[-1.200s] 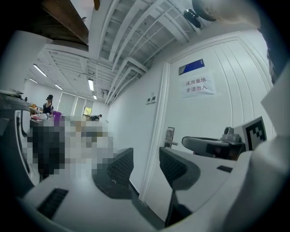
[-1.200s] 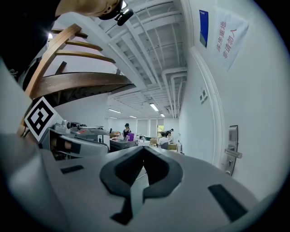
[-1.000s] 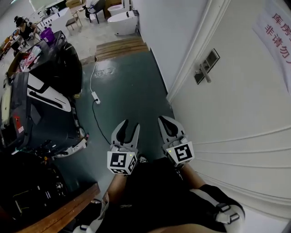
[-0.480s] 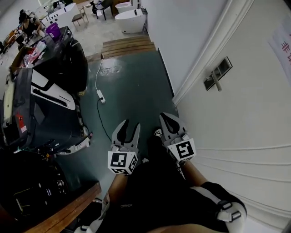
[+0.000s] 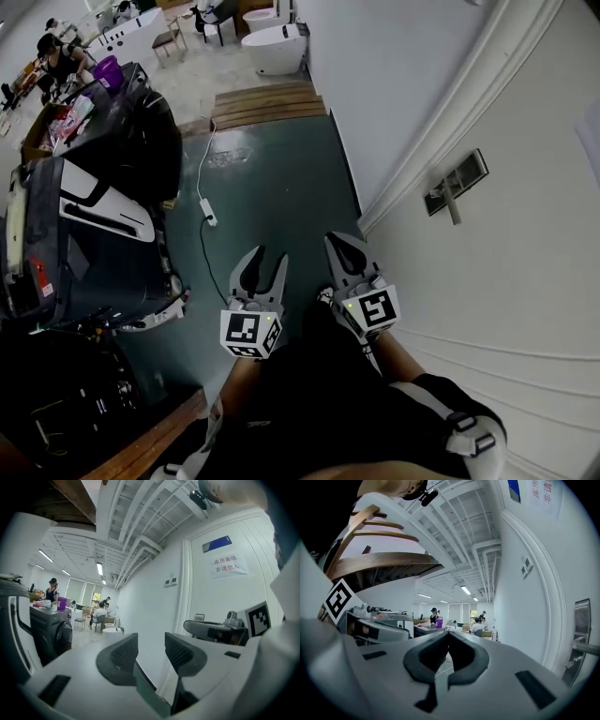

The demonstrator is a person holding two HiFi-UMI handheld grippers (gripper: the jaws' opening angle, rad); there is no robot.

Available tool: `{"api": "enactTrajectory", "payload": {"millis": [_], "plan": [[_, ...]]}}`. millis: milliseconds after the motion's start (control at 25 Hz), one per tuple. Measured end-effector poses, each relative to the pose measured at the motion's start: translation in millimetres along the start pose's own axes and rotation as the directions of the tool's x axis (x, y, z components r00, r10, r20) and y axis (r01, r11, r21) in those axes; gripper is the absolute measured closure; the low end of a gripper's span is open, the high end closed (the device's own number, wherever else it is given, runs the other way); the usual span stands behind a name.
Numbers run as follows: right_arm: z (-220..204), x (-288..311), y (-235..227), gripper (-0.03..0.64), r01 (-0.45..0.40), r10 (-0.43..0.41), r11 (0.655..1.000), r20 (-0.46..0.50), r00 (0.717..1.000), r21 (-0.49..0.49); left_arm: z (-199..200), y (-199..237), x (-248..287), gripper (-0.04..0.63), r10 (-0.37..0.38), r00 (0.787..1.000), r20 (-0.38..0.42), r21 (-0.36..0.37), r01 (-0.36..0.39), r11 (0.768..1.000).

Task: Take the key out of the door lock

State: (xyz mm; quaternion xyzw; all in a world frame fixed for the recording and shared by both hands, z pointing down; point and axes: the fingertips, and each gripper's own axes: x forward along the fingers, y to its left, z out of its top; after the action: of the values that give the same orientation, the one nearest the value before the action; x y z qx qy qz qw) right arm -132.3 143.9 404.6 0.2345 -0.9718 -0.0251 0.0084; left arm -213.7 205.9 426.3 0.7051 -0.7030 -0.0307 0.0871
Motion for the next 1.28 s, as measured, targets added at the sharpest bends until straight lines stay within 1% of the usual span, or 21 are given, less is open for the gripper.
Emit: {"api": "enactTrajectory", "payload": {"millis": [120,240,400,560,640,720,880,1080,1200,1280], "plan": [[3.7,10.4,-34.8,0.609,0.024,-0.024,1.0,0.004,1.0,0.004,4.2,-7.3,37.4,0.431,-0.029,0.999,-0.014,0.001,0.029,1.0],[6.9,18.1,-73.7,0.609,0.069,-0.069,0.997,0.008,0.998,0.02,7.5,-17.3,77.8,0.431,-0.072,0.997,-0.035,0.022,0.072,0.997],[-2.4,18.6,-119.6,0.609,0.117,-0.117,0.993,-0.004,0.993,0.034,4.4,-38.7,126.9,0.431,-0.133,0.989,-0.062,0.031,0.135,0.99],[-10.9,14.6,-156.1,0.609,0.166,-0.165,0.986,-0.015,0.986,0.031,-2.1,-64.8,165.9,0.431,-0.213,0.971,-0.105,0.031,0.217,0.976],[-13.5,15.5,-172.3,0.609,0.188,-0.188,0.982,-0.018,0.982,0.029,-6.1,-71.6,184.2,0.431,-0.248,0.961,-0.122,0.015,0.251,0.968],[-16.6,15.4,-186.4,0.609,0.203,-0.203,0.978,-0.018,0.979,0.042,-9.5,-76.3,200.5,0.431,-0.267,0.955,-0.13,-0.001,0.269,0.963],[-24.5,8.7,-208.9,0.609,0.222,-0.221,0.974,-0.036,0.975,0.043,-13.6,-91.6,220.1,0.431,-0.294,0.946,-0.135,-0.007,0.295,0.955],[-19.9,10.7,-225.3,0.609,0.255,-0.254,0.964,-0.02,0.967,0.068,-18.4,-92.2,241.7,0.431,-0.32,0.933,-0.166,-0.03,0.319,0.947],[-23.3,14.5,-234.8,0.609,0.281,-0.279,0.956,-0.034,0.96,0.086,-18.0,-93.7,259.4,0.431,-0.351,0.921,-0.169,-0.03,0.352,0.936],[-25.6,16.0,-242.4,0.609,0.307,-0.304,0.948,-0.041,0.952,0.086,-19.7,-97.2,270.5,0.431,-0.381,0.908,-0.172,-0.04,0.38,0.924]]}}
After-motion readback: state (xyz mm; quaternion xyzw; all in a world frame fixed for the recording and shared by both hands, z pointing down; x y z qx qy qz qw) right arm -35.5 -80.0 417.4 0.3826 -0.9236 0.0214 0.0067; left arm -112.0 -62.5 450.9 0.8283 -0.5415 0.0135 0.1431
